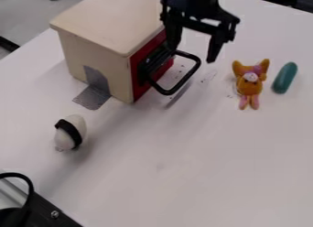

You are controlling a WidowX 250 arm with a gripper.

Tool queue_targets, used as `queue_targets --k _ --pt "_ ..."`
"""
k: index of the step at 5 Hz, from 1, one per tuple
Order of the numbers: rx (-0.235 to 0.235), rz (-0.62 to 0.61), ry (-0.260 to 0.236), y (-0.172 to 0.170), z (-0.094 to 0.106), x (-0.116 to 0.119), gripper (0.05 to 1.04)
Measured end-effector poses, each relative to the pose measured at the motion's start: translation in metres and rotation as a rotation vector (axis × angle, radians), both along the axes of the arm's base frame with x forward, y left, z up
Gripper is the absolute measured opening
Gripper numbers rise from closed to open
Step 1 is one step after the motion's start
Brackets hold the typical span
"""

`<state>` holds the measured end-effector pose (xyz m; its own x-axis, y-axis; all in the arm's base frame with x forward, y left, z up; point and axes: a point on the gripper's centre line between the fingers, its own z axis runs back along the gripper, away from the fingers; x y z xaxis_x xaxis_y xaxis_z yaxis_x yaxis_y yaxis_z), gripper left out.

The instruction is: Pulled the drawer out

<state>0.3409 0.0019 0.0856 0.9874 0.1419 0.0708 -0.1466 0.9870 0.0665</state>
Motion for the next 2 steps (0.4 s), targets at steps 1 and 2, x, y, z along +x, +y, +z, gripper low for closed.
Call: queue_targets --k 1,2 --pt "0.024 -0.059 0.050 0.003 -0.010 -0.003 0.999" --pt "0.055 -0.092 0.108 0.008 -0.025 -0.006 0.999"
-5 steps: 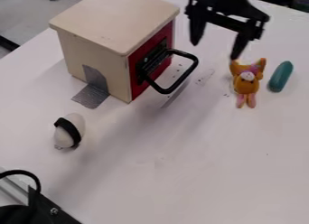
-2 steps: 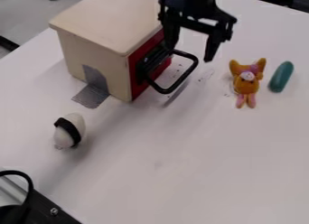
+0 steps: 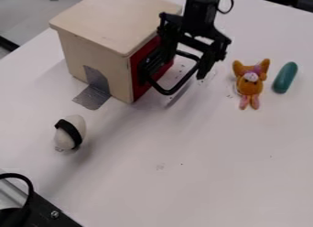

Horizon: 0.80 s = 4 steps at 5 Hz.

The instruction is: Pulled the drawer out

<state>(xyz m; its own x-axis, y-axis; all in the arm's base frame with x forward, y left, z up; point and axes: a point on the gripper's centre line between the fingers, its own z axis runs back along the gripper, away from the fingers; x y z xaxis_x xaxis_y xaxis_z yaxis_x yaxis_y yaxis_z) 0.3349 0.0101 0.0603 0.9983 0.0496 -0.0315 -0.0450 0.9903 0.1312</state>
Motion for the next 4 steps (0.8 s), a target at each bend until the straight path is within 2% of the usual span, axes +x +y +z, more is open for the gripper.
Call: queue_targets --k 1,2,3,4 --pt "0.041 -0.001 0.057 0.006 -0.018 0.004 0.999" --pt "0.046 0.005 0.116 0.007 -0.034 0.002 0.999" --pt "0.047 0.002 0.164 0.007 -0.046 0.001 0.958" --pt "0.046 0.000 0.171 0.006 -0.048 0.001 0.679"
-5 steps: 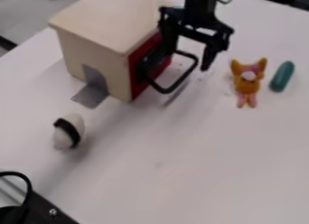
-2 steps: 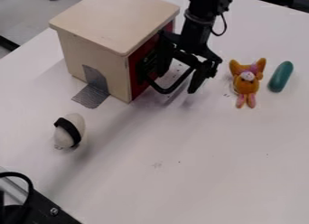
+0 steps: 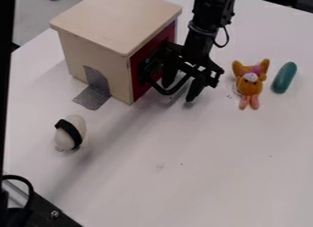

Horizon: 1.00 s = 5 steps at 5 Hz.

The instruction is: Pulled the drawer out

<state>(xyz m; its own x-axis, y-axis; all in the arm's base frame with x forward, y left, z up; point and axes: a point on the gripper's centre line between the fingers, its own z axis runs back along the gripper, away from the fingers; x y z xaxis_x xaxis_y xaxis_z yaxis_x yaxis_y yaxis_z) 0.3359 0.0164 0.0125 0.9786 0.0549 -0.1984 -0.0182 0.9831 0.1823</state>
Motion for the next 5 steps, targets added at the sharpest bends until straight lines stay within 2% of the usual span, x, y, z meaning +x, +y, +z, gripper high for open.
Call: queue_targets --k 1,2,3,5 --pt "-0.008 -0.019 -0.010 -0.003 -0.001 0.002 0.375" --pt "-0.050 -0.051 -0.030 -0.010 -0.004 -0.001 0.169" --pt "-0.083 -0.082 -0.036 -0.015 -0.003 -0.001 0.125" --pt "-0.110 -0.171 -0.052 -0.037 -0.002 -0.007 0.122"
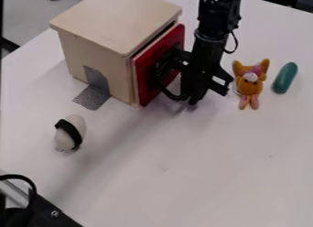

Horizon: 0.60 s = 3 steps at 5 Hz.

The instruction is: Pulled the drawer out

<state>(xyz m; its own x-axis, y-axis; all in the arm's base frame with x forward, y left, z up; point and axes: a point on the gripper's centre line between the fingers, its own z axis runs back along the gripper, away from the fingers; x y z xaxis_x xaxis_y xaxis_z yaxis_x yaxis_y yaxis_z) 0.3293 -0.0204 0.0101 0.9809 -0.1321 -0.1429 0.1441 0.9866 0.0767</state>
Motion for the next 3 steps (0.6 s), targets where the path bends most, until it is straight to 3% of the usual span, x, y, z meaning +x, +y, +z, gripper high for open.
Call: queue_targets --k 3 --pt "-0.007 -0.056 -0.006 -0.018 0.000 -0.004 0.122"
